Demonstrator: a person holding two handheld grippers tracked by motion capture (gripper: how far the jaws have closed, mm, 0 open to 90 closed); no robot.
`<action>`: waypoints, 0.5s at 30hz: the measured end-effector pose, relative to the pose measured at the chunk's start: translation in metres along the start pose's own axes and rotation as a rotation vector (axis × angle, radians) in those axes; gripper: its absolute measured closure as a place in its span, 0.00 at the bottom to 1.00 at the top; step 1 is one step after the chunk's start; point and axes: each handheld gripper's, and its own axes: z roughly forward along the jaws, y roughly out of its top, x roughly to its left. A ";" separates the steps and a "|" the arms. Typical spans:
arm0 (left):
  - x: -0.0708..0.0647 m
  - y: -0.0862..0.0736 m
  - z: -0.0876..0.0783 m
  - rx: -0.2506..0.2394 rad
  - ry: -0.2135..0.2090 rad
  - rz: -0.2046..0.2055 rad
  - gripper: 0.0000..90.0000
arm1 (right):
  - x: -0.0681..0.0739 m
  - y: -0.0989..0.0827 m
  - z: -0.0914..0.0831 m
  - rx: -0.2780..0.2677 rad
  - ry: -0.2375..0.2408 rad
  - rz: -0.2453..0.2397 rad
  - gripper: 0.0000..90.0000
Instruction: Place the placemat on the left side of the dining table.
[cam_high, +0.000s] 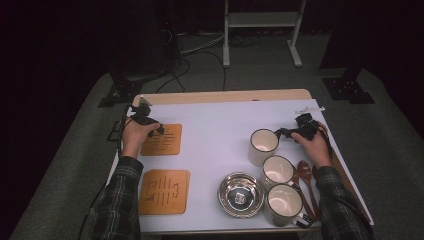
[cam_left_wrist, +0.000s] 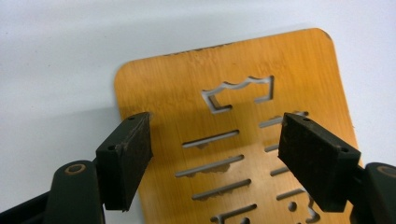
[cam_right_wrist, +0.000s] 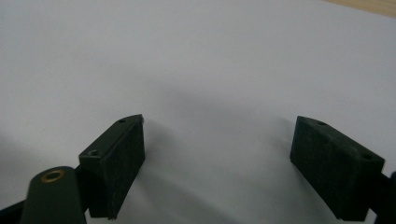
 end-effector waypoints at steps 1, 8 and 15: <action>-0.001 -0.001 -0.001 -0.004 0.006 0.006 0.27 | 0.000 0.000 0.000 0.001 0.000 0.001 0.18; -0.007 -0.005 -0.011 -0.020 -0.002 0.025 0.25 | 0.000 0.000 0.000 0.000 0.000 0.000 0.18; -0.013 -0.011 -0.018 -0.038 -0.025 0.035 0.24 | 0.000 0.000 0.000 0.000 0.001 0.000 0.18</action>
